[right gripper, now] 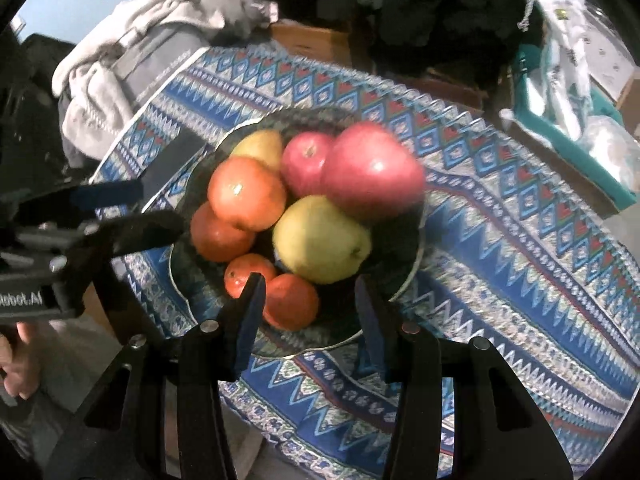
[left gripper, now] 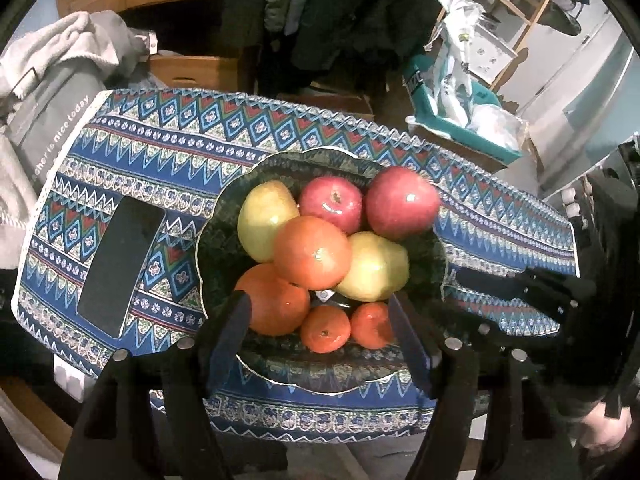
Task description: Organize fruits
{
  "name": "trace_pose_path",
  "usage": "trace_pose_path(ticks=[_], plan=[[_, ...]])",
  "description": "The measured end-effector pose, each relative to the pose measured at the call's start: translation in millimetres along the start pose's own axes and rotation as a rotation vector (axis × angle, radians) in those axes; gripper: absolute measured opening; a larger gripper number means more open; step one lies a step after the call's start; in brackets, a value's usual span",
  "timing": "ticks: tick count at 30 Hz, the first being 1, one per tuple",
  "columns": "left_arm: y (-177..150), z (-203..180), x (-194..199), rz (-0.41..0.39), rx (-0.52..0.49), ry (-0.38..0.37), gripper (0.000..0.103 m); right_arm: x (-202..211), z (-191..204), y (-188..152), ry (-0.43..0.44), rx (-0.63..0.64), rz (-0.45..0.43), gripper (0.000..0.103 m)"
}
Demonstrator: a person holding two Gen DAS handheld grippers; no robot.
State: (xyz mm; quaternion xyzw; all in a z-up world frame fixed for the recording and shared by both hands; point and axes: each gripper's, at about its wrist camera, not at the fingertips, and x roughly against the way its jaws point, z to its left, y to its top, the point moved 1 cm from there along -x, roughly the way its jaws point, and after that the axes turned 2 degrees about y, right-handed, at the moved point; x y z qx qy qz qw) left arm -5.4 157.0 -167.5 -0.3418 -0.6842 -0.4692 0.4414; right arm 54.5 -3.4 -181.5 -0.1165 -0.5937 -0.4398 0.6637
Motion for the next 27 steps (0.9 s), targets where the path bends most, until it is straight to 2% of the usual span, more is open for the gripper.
trace_pose_path(ticks=[12, 18, 23, 27], plan=[[3.7, -25.3, 31.4, -0.077, -0.048, -0.033, 0.077, 57.2, -17.6, 7.3, -0.062, -0.057, -0.11, 0.051], [4.8, -41.0, 53.6, -0.15, -0.093, -0.019, 0.08, 90.4, -19.9, 8.0, -0.079, -0.065, -0.183, 0.054], [5.6, -56.5, 72.4, -0.209, -0.138, -0.01, 0.08, 114.7, -18.4, 6.5, -0.098, -0.058, -0.241, 0.062], [5.0, -68.0, 83.5, -0.242, -0.166, -0.012, 0.086, 134.2, -16.8, 3.1, -0.124, -0.053, -0.294, 0.072]])
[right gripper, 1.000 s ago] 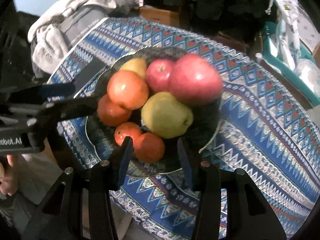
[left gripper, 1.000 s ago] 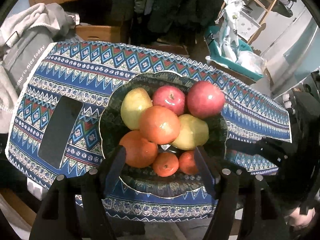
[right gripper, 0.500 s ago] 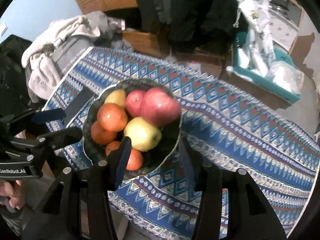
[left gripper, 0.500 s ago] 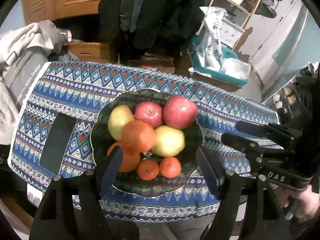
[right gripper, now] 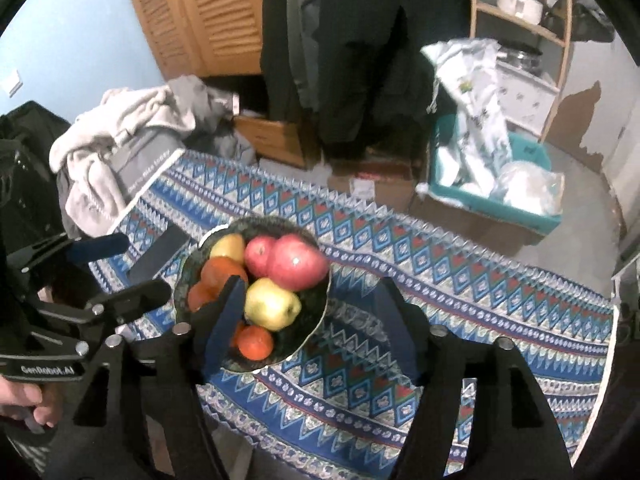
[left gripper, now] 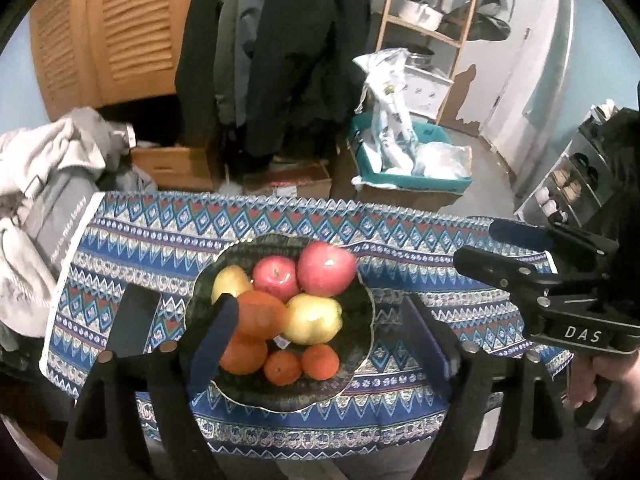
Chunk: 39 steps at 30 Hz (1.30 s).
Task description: Organize fruits
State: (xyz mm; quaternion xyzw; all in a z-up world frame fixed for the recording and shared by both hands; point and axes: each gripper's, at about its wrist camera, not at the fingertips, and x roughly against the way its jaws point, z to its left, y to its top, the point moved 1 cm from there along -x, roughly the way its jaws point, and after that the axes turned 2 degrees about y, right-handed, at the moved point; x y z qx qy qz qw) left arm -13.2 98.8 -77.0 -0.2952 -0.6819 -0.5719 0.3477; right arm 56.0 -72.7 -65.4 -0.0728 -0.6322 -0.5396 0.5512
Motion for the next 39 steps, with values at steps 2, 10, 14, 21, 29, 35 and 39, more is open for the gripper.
trace_pose_path(ticks=[2, 10, 14, 21, 29, 35, 39], plan=[[2.1, -6.2, 6.1, -0.018, -0.017, -0.001, 0.086, 8.6, 0.0, 1.4, -0.012, 0.005, -0.023, 0.074], [8.5, -23.2, 27.6, -0.076, -0.049, -0.004, 0.087, 49.0, -9.1, 3.7, -0.038, -0.01, -0.123, 0.079], [13.4, -33.2, 39.5, -0.117, -0.069, 0.006, 0.09, 65.1, -11.8, 4.1, -0.062, -0.002, -0.162, 0.08], [20.3, -43.9, 60.2, -0.192, -0.079, 0.008, 0.1, 86.9, -21.4, 0.6, -0.072, -0.028, -0.212, 0.08], [26.4, -57.3, 73.8, -0.265, -0.107, 0.04, 0.102, 98.1, -35.5, -5.0, -0.092, -0.054, -0.238, 0.08], [27.1, -62.5, 73.6, -0.269, -0.106, 0.052, 0.102, 103.3, -41.1, -7.3, -0.114, -0.047, -0.254, 0.08], [27.3, -63.6, 72.8, -0.272, -0.098, 0.066, 0.102, 105.0, -45.4, -7.4, -0.125, -0.046, -0.263, 0.08]])
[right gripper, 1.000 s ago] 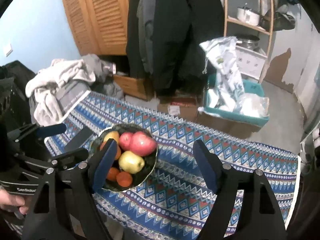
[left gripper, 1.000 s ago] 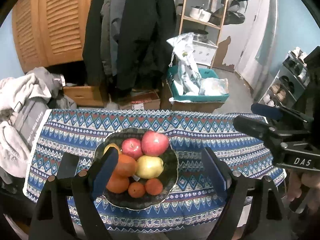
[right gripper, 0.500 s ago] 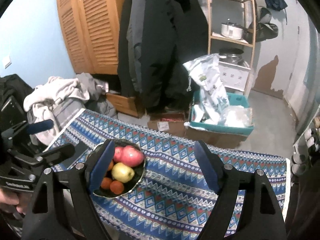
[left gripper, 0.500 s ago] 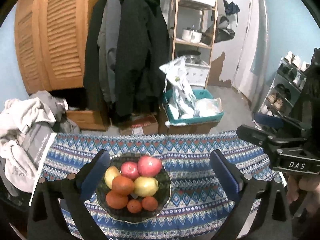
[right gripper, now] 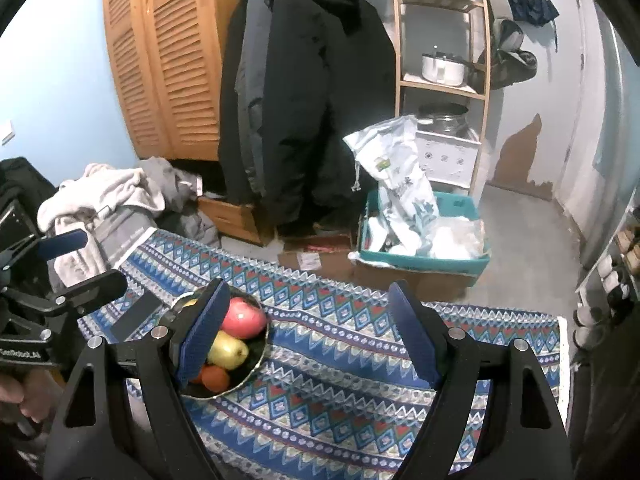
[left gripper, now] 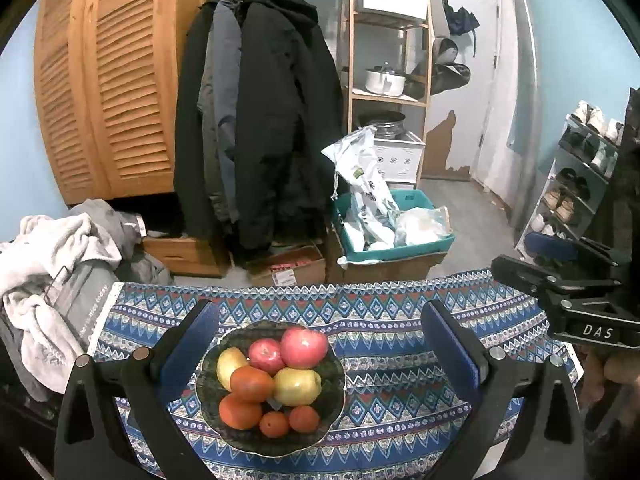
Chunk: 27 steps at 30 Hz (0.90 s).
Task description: Organize fruits
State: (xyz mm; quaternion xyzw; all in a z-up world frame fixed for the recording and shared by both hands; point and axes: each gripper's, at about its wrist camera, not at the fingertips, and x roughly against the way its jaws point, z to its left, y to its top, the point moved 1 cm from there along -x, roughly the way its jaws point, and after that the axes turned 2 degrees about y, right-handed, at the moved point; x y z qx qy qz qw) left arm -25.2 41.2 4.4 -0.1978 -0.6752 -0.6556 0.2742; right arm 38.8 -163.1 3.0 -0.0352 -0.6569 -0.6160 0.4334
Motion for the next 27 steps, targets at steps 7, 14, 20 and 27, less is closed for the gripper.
trace_pose_path(ticks=[7, 14, 20, 27], plan=[[0.1, -3.2, -0.7, -0.002, -0.002, -0.004, 0.102, -1.0, -8.1, -0.6, -0.003, -0.02, 0.003, 0.08], [1.0, -2.5, -2.0, 0.001, 0.001, 0.004, 0.102, -1.2, -8.1, -0.6, -0.003, -0.018, 0.005, 0.08], [1.9, -1.7, -1.1, -0.004, 0.005, 0.007, 0.102, -2.0, -8.4, -0.3, -0.005, -0.013, 0.001, 0.08], [1.5, -1.7, -1.4, 0.003, 0.004, 0.014, 0.102, -2.8, -8.3, -0.3, -0.005, -0.013, 0.004, 0.08]])
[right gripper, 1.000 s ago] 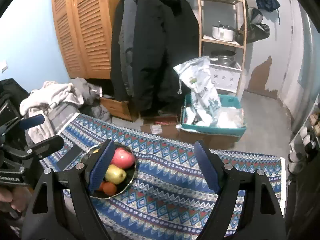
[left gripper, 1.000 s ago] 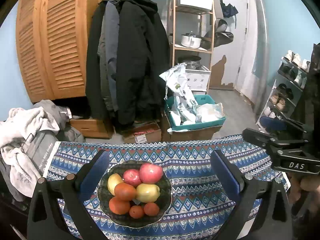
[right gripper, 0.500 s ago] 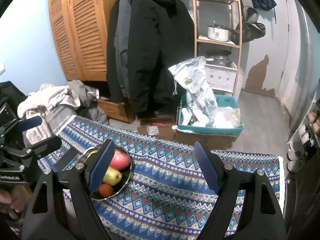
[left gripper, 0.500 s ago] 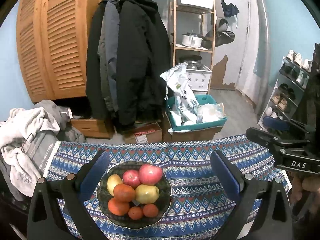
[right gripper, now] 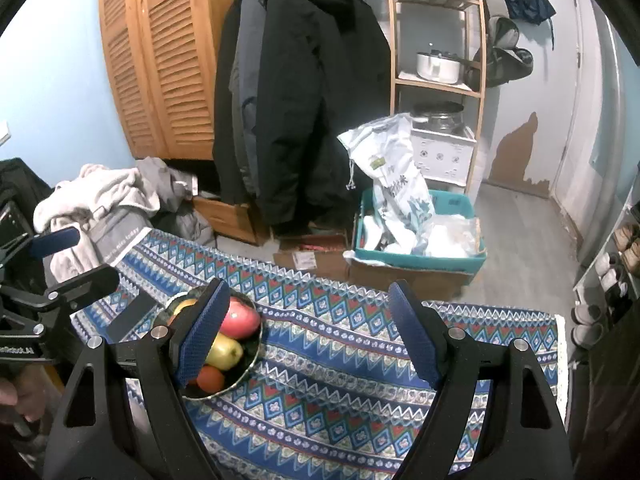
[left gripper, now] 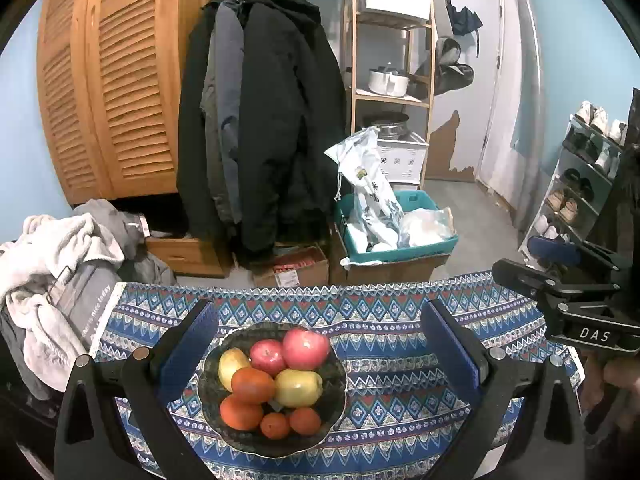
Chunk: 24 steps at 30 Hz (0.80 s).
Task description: Organize fruits
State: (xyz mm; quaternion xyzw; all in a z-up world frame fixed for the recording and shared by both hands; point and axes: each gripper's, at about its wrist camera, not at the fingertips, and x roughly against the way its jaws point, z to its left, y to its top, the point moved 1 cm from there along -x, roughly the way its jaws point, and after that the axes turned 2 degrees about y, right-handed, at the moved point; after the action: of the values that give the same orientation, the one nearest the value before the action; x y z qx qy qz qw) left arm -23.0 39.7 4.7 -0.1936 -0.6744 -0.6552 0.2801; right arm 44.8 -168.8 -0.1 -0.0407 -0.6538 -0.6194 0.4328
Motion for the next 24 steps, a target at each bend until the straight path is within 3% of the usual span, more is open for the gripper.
trace_pose_path(ticks=[24], plan=[[-3.0, 3.2, -5.3, 0.039, 0.022, 0.01, 0.102, -1.1, 0.1, -1.5, 0.001, 0.015, 0.011, 0.08]])
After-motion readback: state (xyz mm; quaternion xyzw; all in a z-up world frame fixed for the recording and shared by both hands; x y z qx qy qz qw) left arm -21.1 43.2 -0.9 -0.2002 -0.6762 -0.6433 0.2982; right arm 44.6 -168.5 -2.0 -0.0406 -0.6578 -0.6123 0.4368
